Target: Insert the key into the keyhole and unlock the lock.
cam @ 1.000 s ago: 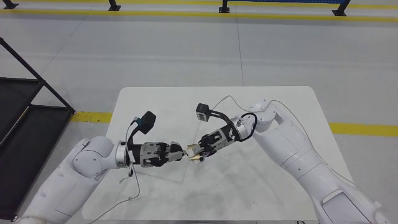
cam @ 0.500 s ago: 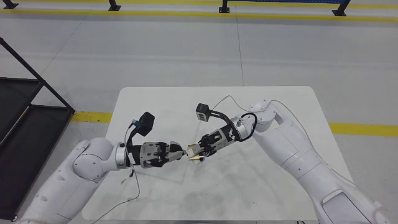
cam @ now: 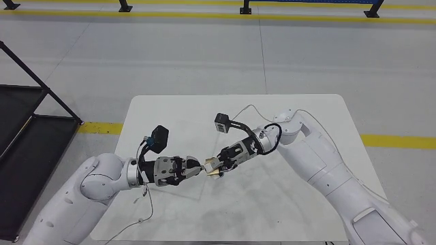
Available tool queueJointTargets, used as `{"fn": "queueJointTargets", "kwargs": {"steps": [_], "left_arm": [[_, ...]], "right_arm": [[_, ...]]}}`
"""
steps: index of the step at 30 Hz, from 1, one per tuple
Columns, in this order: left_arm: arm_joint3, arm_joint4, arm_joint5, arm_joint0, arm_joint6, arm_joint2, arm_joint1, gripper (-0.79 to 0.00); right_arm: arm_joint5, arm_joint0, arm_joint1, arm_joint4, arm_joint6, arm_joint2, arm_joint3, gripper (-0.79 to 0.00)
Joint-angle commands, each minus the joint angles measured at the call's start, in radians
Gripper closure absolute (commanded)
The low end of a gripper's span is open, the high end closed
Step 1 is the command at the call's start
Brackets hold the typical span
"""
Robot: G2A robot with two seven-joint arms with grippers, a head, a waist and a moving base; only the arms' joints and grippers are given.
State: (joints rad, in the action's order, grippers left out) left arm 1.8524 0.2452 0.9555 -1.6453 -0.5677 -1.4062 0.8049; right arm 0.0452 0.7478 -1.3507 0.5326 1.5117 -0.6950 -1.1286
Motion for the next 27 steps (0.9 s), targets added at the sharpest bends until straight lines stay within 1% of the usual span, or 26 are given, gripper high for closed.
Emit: {"fn": "queueJointTargets", "kwargs": {"steps": [1,10,27], "left_arm": [[0.003,0.018,-0.003,-0.004,0.014,-0.004,0.001,0.000],[0.029,0.128,0.005,-0.031,0.095,-0.021,0.007,0.000],[0.070,0.369,-0.009,-0.080,0.284,-0.047,0.026,0.000]], "right_arm": [[0.000,0.000,0.000,0.000,0.000,0.000,0.000,0.000],[0.000,0.000,0.000,0.000,0.000,0.000,0.000,0.000],[0.000,0.000,0.000,0.000,0.000,0.000,0.000,0.000]]}}
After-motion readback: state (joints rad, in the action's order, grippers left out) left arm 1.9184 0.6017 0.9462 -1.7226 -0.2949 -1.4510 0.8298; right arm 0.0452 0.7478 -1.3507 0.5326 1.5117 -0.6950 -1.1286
